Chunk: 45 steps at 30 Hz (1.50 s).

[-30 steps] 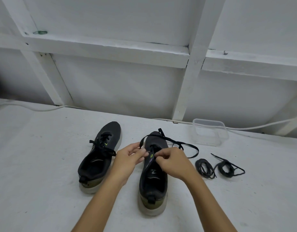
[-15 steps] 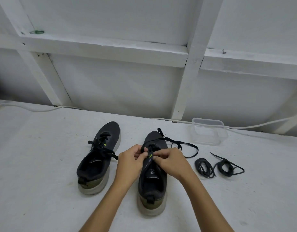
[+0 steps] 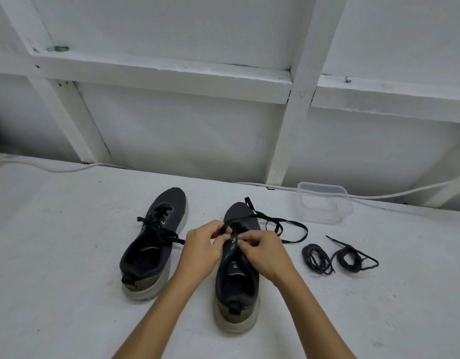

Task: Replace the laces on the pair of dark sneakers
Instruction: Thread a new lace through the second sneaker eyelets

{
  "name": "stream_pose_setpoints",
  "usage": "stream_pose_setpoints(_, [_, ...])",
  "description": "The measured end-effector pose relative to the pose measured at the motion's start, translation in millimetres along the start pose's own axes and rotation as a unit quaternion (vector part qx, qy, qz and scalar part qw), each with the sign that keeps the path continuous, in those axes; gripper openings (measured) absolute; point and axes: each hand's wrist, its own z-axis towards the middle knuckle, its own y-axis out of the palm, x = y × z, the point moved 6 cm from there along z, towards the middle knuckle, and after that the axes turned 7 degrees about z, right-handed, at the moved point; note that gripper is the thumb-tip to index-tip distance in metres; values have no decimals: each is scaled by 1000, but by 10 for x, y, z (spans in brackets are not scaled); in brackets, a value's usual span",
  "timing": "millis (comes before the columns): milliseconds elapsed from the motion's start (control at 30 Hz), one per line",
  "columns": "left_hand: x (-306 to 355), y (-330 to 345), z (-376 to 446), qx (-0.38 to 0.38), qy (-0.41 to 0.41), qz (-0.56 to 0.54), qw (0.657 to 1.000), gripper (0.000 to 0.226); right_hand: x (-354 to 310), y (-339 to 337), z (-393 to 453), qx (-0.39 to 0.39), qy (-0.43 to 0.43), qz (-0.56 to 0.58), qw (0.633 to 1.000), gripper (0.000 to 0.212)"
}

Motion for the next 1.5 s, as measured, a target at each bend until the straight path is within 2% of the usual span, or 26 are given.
stream_pose_setpoints(133, [84,24,-17,11,84,87,993,11,-8,-9,0,-23,-1,13,1000,16])
stream_pose_setpoints(233, [125,105,-6,-20,108,116,987,10,-10,-9,-5,-20,-9,11,1000,24])
stream_pose_setpoints(400, [-4,24,-38,-26,-49,-20,998,26,-1,14,22,-8,3,7,1000,12])
stream_pose_setpoints(467, [-9,7,-112,-39,-82,-55,994,33,3,24,41,-1,1,-7,1000,8])
stream_pose_setpoints(633, [86,84,-346,-139,-136,-140,971,45,-1,6,77,-32,3,-37,999,11])
stream_pose_setpoints(767, [214,176,-467,-206,-130,-23,970,50,-26,-36,109,-76,22,-3,997,14])
stream_pose_setpoints(867, [240,239,-435,-203,-151,31,967,50,-72,-46,115,-108,31,10,994,16])
stream_pose_setpoints(967, [243,263,-388,-184,-157,99,965,35,-100,-56,116,-126,37,-3,991,16])
stream_pose_setpoints(1133, [160,324,-408,-208,-160,143,954,29,-106,-141,71,-121,29,-23,992,16])
stream_pose_setpoints(1233, [142,319,-401,-183,-173,175,952,26,-116,-130,49,-83,-12,-98,992,15])
stream_pose_setpoints(1333, [85,273,-328,-159,-192,192,949,33,-192,-78,54,-54,-80,-176,980,12])
stream_pose_setpoints(1500, [-54,133,-247,-127,-247,160,947,42,-163,-75,55,-56,-103,-208,971,9])
